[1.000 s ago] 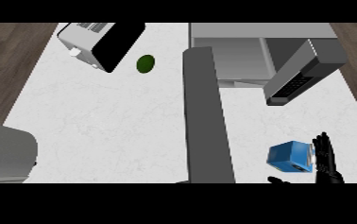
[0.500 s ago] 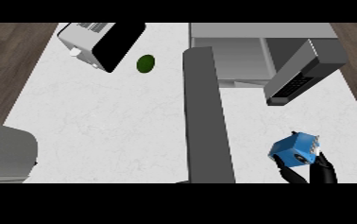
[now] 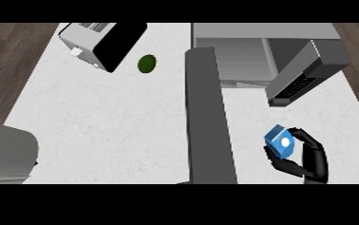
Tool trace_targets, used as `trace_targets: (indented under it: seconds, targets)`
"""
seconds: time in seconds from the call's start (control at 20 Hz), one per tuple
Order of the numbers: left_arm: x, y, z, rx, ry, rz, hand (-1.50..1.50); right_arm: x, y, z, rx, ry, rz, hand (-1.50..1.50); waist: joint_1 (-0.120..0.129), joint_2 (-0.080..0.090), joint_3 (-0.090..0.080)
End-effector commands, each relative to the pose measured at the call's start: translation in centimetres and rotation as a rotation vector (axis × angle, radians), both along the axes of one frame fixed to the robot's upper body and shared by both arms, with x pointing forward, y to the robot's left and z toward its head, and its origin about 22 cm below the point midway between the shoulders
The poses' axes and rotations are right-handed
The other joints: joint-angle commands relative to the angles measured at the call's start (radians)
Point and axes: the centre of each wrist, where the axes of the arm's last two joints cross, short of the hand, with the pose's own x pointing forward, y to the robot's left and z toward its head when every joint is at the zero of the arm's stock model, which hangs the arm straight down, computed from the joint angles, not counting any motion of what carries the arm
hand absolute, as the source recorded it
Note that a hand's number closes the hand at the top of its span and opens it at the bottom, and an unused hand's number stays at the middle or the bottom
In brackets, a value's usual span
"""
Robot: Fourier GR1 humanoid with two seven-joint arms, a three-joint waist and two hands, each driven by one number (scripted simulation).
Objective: Pick up the milk, place it into the microwave and close the microwave
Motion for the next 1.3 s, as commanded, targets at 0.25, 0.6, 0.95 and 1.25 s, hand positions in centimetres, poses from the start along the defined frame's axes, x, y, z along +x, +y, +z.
trace_targets:
  seconds: [0.25, 0.6, 0.95, 1.25]
  targets:
    - [0.5, 0.0, -0.5, -0.005, -0.01, 0.0, -1.5, 6.0, 3.8, 0.0, 0.044, -0.059, 0.203, 1.5, 0.011, 0.006, 0.004]
    - [-1.2, 1.7, -0.2, -0.01, 0.009, 0.0, -1.5, 6.4, 2.8, 2.1, 0.145, -0.066, 0.399, 1.5, -0.01, -0.005, 0.001]
    - [-1.2, 1.5, 1.6, 0.006, 0.013, 0.002, -1.5, 9.3, 8.4, 5.1, 0.098, -0.111, 0.348, 1.5, -0.005, -0.001, 0.002]
    - [-1.7, 2.3, -0.1, -0.023, 0.022, 0.016, -1.5, 11.8, 11.3, 8.7, 0.075, -0.11, 0.317, 1.5, -0.002, -0.001, 0.002]
